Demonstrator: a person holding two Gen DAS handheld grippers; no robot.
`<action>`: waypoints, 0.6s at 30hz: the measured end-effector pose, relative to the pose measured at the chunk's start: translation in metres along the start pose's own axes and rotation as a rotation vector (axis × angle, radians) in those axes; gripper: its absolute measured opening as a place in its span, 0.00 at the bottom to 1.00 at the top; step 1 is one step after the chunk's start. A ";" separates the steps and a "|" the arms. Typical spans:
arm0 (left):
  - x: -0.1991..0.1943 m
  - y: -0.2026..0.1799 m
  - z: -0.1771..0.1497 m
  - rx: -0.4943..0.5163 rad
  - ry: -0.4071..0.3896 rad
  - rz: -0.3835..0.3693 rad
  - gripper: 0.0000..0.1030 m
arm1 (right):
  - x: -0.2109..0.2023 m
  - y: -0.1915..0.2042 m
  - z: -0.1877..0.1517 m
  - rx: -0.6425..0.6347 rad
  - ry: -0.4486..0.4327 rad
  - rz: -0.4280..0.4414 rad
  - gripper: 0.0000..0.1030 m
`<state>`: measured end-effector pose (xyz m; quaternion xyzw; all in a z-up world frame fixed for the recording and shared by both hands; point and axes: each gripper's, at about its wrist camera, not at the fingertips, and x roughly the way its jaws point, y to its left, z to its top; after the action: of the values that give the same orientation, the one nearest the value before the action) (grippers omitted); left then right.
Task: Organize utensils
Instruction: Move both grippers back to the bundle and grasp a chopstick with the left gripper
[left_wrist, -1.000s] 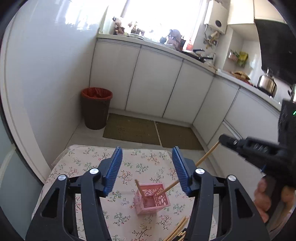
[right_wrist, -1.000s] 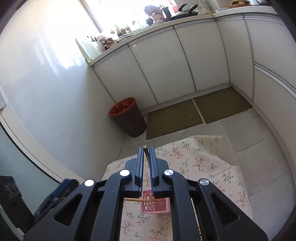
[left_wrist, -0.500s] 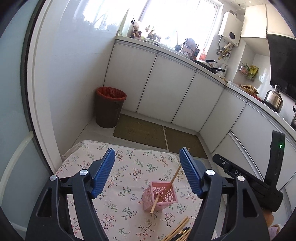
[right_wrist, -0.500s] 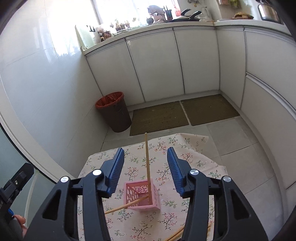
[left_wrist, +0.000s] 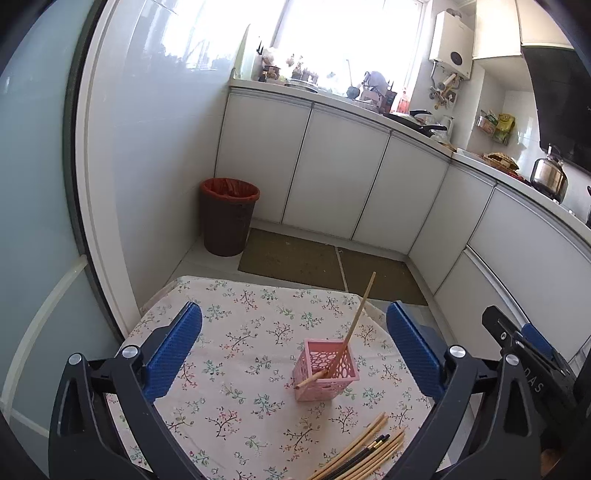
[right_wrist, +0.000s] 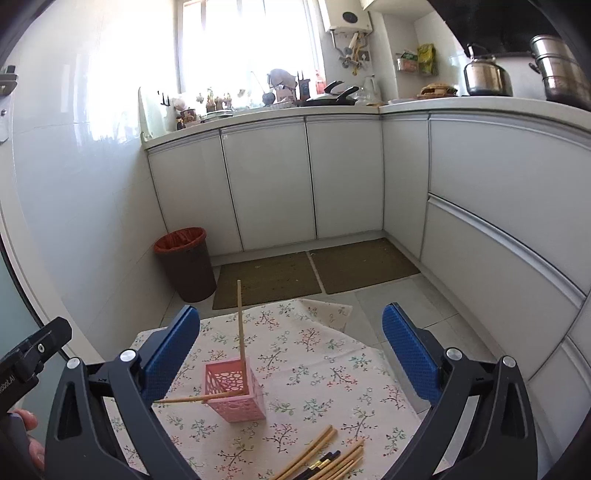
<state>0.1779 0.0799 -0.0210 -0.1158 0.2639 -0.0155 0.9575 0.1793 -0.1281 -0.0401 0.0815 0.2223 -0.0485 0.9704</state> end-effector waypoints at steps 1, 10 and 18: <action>-0.001 -0.002 -0.002 0.001 0.004 -0.003 0.93 | -0.002 0.001 -0.001 -0.011 0.003 -0.006 0.94; -0.004 -0.026 -0.033 0.061 0.114 -0.059 0.93 | -0.021 -0.058 -0.045 0.107 0.128 -0.002 0.94; 0.047 -0.092 -0.083 0.214 0.363 -0.188 0.93 | -0.005 -0.179 -0.143 0.383 0.395 -0.110 0.94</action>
<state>0.1792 -0.0320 -0.0926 -0.0328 0.4169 -0.1530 0.8954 0.0915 -0.2776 -0.1893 0.2592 0.3978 -0.1256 0.8711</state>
